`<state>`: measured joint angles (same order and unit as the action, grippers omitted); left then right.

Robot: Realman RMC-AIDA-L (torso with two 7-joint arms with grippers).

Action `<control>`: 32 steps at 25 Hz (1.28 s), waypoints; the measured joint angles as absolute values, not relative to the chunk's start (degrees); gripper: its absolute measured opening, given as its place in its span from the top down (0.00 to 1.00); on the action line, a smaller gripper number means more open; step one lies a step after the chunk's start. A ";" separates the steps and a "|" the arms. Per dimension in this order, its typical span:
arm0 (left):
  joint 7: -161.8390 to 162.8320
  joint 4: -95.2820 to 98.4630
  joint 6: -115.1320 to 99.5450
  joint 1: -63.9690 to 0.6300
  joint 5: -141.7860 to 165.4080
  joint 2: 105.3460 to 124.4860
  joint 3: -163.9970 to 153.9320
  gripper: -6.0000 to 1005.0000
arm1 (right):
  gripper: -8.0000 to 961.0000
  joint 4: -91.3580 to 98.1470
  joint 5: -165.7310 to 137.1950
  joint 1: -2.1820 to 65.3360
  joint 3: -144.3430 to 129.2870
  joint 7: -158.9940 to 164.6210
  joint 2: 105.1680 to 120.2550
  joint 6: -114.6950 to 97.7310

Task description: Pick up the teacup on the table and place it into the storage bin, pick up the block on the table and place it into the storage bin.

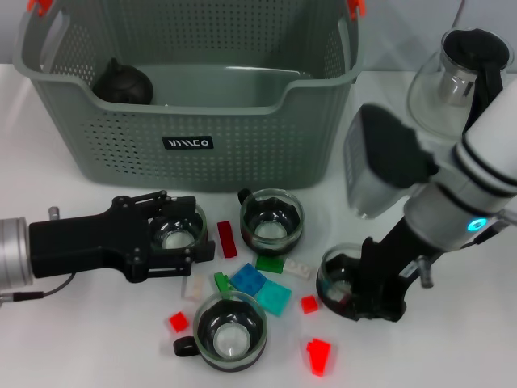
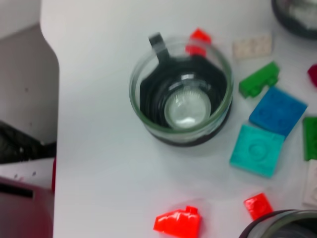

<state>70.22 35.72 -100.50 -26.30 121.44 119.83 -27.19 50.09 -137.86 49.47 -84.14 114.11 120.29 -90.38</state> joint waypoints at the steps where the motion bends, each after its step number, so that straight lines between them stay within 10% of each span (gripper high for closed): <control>1: 70.22 35.82 -100.58 -26.08 121.42 119.81 -27.03 0.18 | 0.92 51.69 -137.93 48.80 -83.07 114.32 120.21 -91.38; 32: 70.04 35.68 -100.34 -26.05 121.45 119.70 -26.28 0.18 | 0.93 66.25 -137.51 45.37 -72.65 115.24 119.97 -101.36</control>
<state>70.04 35.68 -100.34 -26.05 121.45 119.70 -26.28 66.25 -137.51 45.37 -72.65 115.24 119.97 -101.36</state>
